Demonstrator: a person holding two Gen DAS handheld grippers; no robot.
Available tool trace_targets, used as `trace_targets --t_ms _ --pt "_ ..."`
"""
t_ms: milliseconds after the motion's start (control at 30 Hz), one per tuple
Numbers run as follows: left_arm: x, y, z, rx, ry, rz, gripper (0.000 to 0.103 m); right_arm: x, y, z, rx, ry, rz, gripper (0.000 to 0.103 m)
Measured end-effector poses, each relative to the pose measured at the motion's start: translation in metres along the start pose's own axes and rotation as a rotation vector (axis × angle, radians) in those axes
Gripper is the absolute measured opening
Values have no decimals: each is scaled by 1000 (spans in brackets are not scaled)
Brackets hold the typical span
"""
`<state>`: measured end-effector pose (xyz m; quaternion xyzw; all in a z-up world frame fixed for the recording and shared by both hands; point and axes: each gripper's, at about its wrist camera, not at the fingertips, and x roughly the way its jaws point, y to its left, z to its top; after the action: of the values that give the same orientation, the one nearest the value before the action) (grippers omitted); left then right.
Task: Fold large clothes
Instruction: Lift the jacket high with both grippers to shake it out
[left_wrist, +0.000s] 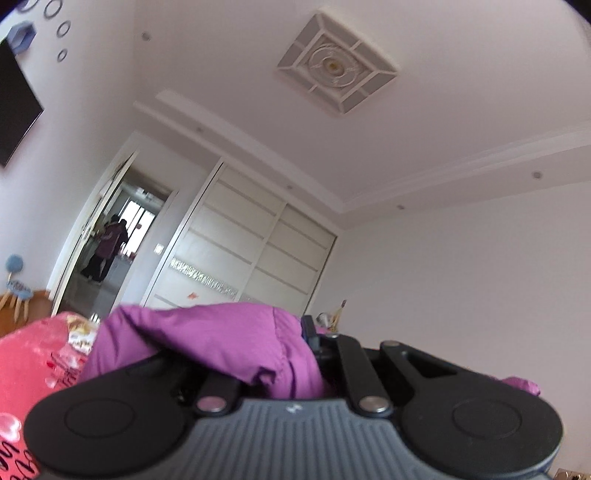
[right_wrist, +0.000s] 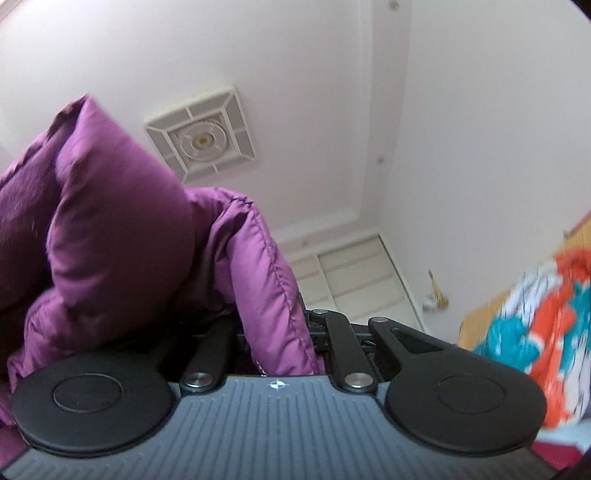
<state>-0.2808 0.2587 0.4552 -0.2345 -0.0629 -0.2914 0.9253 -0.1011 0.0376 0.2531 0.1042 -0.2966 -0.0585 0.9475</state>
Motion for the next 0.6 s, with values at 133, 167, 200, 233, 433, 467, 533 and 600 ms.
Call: trace_targets --t_ms 133,167,200,233,433,467,533,600 --pt "-4 -2 -6 25 -10 35 7 16 -3 -6 -25 58 14 11" --pt "-1 1 -9 23 -1 52 7 20 -4 -10 -35 89 16 11" --pt "1 5 -13 20 13 73 7 28 -6 -21 -45 130 19 11" --pt "2 10 -16 17 29 99 7 31 -7 -26 -50 167 22 11" --pt "56 73 -60 26 182 299 7 79 -21 -127 -70 440 20 12" --pt "65 85 -66 27 198 328 7 86 -22 -141 -71 471 19 12" --pt "85 109 -78 35 228 388 7 101 -25 -170 -72 540 19 12" --pt "101 133 -89 22 263 433 7 117 -27 -194 -90 592 11 12"
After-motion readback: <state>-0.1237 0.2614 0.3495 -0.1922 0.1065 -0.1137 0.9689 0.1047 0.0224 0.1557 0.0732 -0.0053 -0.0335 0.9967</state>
